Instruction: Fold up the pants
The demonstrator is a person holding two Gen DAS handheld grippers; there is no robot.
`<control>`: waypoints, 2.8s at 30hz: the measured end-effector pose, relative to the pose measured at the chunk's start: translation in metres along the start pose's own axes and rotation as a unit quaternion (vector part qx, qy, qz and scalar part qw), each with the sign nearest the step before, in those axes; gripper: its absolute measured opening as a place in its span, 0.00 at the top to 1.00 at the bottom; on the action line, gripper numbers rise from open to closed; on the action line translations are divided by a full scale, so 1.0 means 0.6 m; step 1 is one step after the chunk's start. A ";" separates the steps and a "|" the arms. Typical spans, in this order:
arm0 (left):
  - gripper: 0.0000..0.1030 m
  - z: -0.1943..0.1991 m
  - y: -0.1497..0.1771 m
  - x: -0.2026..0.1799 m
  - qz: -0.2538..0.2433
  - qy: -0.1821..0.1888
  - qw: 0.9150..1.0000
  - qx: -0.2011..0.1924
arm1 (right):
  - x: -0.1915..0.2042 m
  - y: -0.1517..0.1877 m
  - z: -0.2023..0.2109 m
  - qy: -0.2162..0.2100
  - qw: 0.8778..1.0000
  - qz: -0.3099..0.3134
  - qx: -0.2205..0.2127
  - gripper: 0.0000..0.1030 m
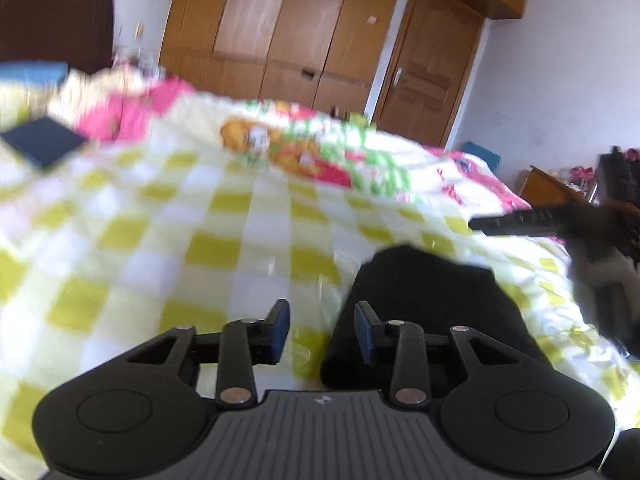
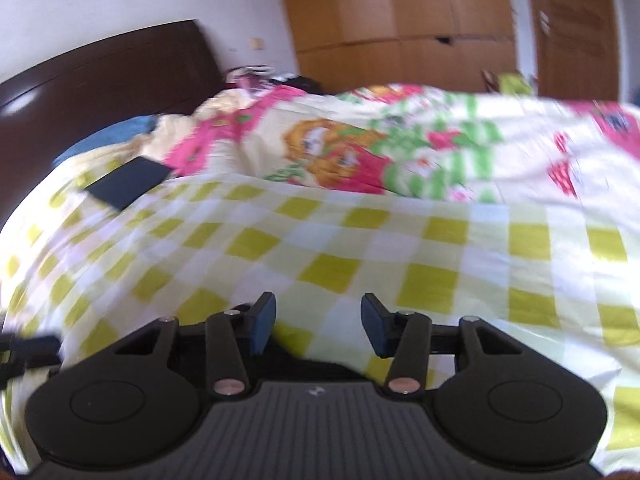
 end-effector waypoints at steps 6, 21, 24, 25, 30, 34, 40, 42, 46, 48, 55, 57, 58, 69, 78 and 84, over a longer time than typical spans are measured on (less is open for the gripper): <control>0.53 -0.041 0.030 -0.106 -0.040 0.087 0.995 0.035 | -0.002 0.136 0.009 0.030 0.997 -0.012 0.068 0.56; 0.53 -0.007 0.066 -0.143 -0.099 0.086 0.988 0.079 | 0.092 0.184 0.122 -0.076 0.990 -0.099 0.064 0.50; 0.53 -0.035 0.105 -0.130 -0.106 0.068 0.984 0.125 | 0.130 0.233 0.101 -0.061 0.991 -0.059 0.103 0.46; 0.53 -0.035 0.110 -0.131 -0.114 0.072 0.983 0.127 | 0.133 0.238 0.105 -0.053 0.991 -0.059 0.104 0.46; 0.53 0.007 0.071 -0.146 -0.134 0.079 0.984 0.089 | 0.074 0.201 0.166 -0.051 0.984 -0.160 0.066 0.45; 0.53 0.044 0.049 -0.194 -0.136 0.131 0.981 0.054 | -0.026 0.190 0.143 -0.011 0.968 -0.247 0.048 0.36; 0.53 0.012 0.121 -0.269 -0.206 0.192 0.955 0.089 | -0.092 0.197 0.052 -0.023 0.934 -0.354 0.050 0.36; 0.52 -0.002 0.134 -0.270 -0.202 0.201 0.952 0.108 | -0.101 0.200 0.030 -0.027 0.928 -0.369 0.052 0.38; 0.52 -0.021 0.146 -0.261 -0.165 0.204 0.956 0.133 | -0.144 0.170 -0.003 -0.016 0.923 -0.382 0.042 0.83; 0.52 -0.025 0.142 -0.265 -0.159 0.202 0.957 0.135 | -0.164 0.158 -0.021 -0.015 0.918 -0.393 0.044 0.85; 0.53 0.021 0.060 -0.270 -0.172 0.198 0.962 0.080 | -0.128 0.081 0.019 0.034 0.973 -0.228 0.024 0.79; 0.50 0.034 0.025 -0.241 -0.178 0.172 0.967 0.055 | -0.106 0.073 0.038 0.018 0.977 -0.211 0.023 0.76; 0.46 0.035 0.011 -0.220 -0.176 0.154 0.971 0.046 | -0.096 0.076 0.047 0.010 0.978 -0.207 0.027 0.69; 0.40 -0.098 0.039 -0.035 -0.056 0.102 0.985 0.128 | -0.034 0.208 0.039 -0.038 0.942 -0.312 0.121 0.45; 0.40 -0.101 0.079 -0.110 -0.013 0.147 0.977 0.152 | -0.109 0.135 -0.043 -0.016 0.958 -0.251 0.136 0.55; 0.40 -0.116 0.066 -0.145 -0.011 0.143 0.976 0.164 | -0.147 0.085 -0.007 0.058 0.979 -0.169 0.100 0.49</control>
Point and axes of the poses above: each gripper's, at about its wrist camera, not at the fingertips, and z roughly against the way its jaws point, x to its left, y to its underside, the point moved 9 cm from there along -z, roughly the way its jaws point, and after that the axes turned 4 degrees about -z, right-handed, at the moved point
